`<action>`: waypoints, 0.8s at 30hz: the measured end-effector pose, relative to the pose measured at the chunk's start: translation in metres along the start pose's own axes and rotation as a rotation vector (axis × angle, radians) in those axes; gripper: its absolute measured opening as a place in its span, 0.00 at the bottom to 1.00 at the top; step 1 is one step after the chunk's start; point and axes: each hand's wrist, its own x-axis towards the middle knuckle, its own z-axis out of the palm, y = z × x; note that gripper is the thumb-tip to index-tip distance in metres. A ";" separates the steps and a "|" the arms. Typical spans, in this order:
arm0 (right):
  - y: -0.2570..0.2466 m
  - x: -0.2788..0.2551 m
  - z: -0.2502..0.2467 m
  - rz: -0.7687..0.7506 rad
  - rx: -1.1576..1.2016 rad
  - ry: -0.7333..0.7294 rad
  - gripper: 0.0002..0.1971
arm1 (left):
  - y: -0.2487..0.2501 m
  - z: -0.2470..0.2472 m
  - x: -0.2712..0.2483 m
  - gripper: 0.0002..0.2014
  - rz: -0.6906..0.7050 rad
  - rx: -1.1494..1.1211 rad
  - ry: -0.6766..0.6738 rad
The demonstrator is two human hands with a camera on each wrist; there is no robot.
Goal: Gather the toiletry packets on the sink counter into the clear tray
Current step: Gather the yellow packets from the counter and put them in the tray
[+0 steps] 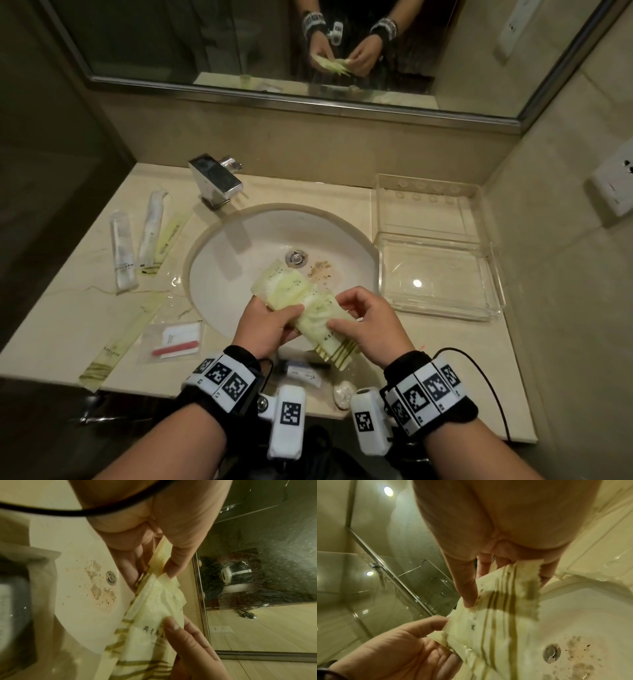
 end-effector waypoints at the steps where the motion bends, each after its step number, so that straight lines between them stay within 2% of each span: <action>1: 0.000 0.000 0.000 -0.003 0.001 0.010 0.15 | 0.000 0.001 0.000 0.16 0.006 -0.002 -0.003; 8: 0.002 0.002 0.000 0.002 -0.084 0.069 0.16 | 0.006 0.006 -0.005 0.17 0.044 0.041 -0.124; 14: 0.004 0.002 -0.017 0.015 -0.071 0.068 0.22 | 0.002 0.022 0.001 0.15 0.052 0.069 -0.106; 19: 0.006 0.013 -0.068 0.175 0.078 -0.117 0.20 | -0.002 0.054 0.005 0.12 0.024 0.119 -0.191; 21: 0.006 0.016 -0.086 0.169 0.070 -0.206 0.19 | -0.004 0.071 0.006 0.12 0.019 0.176 -0.234; 24: 0.006 0.020 -0.104 0.158 0.063 -0.226 0.12 | -0.010 0.093 0.011 0.13 0.013 0.251 -0.259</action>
